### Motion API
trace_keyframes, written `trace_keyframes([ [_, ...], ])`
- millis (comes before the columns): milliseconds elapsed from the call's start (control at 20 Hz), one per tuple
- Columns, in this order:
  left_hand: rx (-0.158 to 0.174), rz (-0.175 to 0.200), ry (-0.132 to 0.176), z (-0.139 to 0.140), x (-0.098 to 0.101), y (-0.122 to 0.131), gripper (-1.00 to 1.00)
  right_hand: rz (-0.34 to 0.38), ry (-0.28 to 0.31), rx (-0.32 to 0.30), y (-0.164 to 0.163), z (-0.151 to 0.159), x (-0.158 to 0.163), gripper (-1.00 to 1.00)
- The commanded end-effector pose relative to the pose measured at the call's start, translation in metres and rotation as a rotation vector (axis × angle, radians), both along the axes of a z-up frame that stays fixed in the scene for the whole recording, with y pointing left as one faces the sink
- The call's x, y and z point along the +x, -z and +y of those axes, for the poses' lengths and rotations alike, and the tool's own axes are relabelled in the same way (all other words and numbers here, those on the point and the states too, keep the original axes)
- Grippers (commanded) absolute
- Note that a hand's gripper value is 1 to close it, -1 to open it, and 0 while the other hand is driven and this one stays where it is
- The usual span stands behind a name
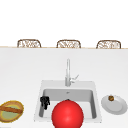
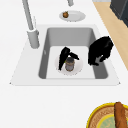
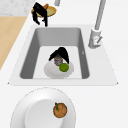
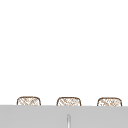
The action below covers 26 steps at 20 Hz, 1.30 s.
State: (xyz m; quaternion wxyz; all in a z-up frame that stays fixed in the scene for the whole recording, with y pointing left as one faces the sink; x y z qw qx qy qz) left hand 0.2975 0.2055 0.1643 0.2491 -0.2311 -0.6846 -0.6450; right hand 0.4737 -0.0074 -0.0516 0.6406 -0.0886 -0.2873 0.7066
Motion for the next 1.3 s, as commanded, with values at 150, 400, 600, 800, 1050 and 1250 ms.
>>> trace_keyframes([
  [150, 0.0, 0.0, 0.0, 0.0, 0.0, 0.0, 0.0, 0.024, -0.005, 0.003, -0.003, 0.002, 0.0, -1.0],
  [400, 0.0, 0.0, 0.0, 0.0, 0.0, 0.0, 0.0, 0.029, -0.007, 0.004, -0.014, 0.0, -0.002, -1.0],
  [600, 0.0, 0.0, 0.0, 0.0, 0.0, 0.0, 0.0, 0.012, -0.003, 0.007, -0.012, -0.004, -0.007, -1.0],
  [800, 0.0, 0.0, 0.0, 0.0, 0.0, 0.0, 0.0, -0.037, -0.002, 0.01, -0.012, -0.003, -0.018, -1.0],
  [1050, 0.0, 0.0, 0.0, 0.0, 0.0, 0.0, 0.0, -0.049, -0.002, 0.009, -0.011, -0.003, -0.019, -1.0],
  [1250, 0.0, 0.0, 0.0, 0.0, 0.0, 0.0, 0.0, -0.039, -0.008, 0.003, 0.005, -0.002, -0.02, -1.0],
])
